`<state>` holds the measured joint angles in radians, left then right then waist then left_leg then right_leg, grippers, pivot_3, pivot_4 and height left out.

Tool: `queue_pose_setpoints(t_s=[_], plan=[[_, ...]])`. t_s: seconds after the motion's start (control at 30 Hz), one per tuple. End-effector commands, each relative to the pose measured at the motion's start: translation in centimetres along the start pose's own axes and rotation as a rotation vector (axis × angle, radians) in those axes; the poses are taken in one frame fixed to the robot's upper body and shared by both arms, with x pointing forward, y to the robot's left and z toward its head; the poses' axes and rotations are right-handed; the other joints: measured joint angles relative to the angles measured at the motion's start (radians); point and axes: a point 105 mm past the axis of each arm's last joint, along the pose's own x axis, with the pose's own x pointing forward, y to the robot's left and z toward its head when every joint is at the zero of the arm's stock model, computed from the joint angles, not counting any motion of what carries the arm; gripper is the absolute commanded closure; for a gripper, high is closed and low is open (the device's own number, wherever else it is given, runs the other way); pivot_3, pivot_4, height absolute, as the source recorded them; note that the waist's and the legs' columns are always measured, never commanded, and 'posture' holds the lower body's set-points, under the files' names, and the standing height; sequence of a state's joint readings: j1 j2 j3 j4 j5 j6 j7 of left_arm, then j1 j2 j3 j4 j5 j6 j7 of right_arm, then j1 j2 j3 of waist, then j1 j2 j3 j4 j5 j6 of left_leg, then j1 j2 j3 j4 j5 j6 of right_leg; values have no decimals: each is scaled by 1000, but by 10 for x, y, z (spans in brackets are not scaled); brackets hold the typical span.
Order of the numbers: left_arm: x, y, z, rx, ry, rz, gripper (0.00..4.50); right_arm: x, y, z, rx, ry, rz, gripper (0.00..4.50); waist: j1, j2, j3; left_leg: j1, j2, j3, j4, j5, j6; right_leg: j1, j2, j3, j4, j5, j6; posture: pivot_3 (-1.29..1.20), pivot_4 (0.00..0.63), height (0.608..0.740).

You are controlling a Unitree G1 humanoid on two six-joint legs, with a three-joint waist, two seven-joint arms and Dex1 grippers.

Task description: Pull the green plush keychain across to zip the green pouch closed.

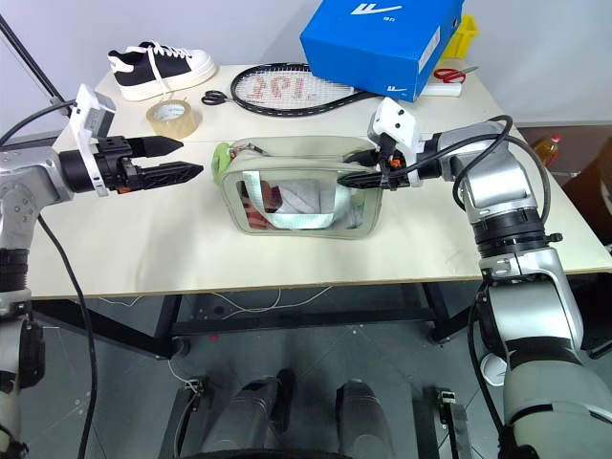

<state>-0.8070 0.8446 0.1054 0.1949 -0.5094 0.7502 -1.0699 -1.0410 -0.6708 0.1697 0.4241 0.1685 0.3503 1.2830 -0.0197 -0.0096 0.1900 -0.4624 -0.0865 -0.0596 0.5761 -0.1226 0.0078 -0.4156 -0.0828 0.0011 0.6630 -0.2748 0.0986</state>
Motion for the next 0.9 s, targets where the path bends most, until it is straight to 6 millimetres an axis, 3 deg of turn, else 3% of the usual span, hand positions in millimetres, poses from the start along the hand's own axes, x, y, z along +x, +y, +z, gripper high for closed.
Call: queue_pose_setpoints(t_s=[0.03, 0.13, 0.23, 0.43, 0.6, 0.7, 0.8, 0.83, 0.9], plan=[[-7, 1, 16, 57, -34, 14, 0, -24, -5, 22, -89, -8, -45, 1905, 6, 0, 0, 0, 0, 0, 0, 0, 0, 0, 0, 0, 0, 0, 0, 0, 150, 740], [-9, 2, 15, 54, -31, 20, 0, -33, -1, 38, -108, -23, -36, 1905, 8, 0, 0, 0, -1, 0, 0, 0, 0, 0, -1, 0, -1, 0, 0, 0, 150, 740], [-6, 2, 14, 53, -30, 17, 0, -26, 2, 52, -114, -60, -27, 1905, 4, 0, 0, 0, -1, 0, 1, 0, 0, 1, -2, 0, -1, 0, 0, 0, 150, 740], [0, 0, 17, 61, -33, -1, 0, 2, 18, 48, -98, -75, 47, 1905, 0, 0, 0, 0, 0, 0, 0, 0, 0, 0, -1, 0, 0, 0, 0, 0, 150, 740], [-6, 2, 17, 65, -25, 15, 0, 11, 23, 41, -81, -64, 62, 1905, 6, 0, 0, -1, -1, 0, 1, 0, 0, 0, -1, 0, 0, 0, 0, 0, 150, 740], [-8, 3, 17, 67, -26, 23, 0, 12, 20, 39, -70, -68, 49, 2773, 6, 0, 0, 0, -1, 0, 1, 0, 0, 1, -2, 0, 0, 0, 0, 0, 150, 740], [-9, 3, 17, 63, -27, 30, 0, 13, 20, 41, -73, -79, 56, 4271, 4, 0, 0, 0, -1, 0, 1, 0, 0, 1, -2, 0, 0, 0, 0, 0, 150, 740], [-10, 4, 16, 61, -26, 35, 0, 13, 20, 42, -74, -84, 57, 4480, 4, 0, 0, 0, -1, 0, 1, 0, 0, 1, -1, 0, 0, 0, 0, 0, 150, 740], [-12, 7, 13, 63, -15, 51, 0, 14, 21, 46, -84, -92, 60, 4480, 2, 0, 0, 0, -1, 0, 1, 0, 0, 1, -1, 0, 0, 0, 0, 0, 150, 740]])
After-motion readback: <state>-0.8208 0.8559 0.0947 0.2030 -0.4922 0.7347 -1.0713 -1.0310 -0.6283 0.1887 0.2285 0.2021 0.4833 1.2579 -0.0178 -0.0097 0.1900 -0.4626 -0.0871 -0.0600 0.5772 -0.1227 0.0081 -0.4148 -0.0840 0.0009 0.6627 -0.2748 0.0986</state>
